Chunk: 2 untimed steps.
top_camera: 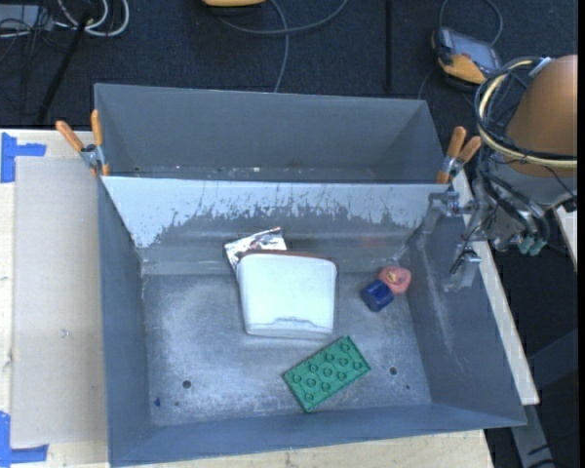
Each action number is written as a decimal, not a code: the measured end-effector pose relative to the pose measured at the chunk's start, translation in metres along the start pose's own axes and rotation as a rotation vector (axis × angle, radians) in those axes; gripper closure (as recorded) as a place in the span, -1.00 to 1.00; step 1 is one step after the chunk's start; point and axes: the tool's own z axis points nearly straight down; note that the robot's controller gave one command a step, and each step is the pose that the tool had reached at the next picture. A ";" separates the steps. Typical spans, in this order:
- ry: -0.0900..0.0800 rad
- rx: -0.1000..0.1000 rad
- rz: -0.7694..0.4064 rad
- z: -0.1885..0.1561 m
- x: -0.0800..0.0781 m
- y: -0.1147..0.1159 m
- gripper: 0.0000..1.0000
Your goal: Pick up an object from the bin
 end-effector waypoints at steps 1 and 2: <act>0.009 -0.003 -0.013 0.090 0.009 0.014 -1.00; 0.002 -0.002 0.033 0.155 -0.006 0.013 -1.00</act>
Offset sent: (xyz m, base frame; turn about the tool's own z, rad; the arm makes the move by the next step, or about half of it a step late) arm -0.0069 0.0132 -0.0844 -0.0074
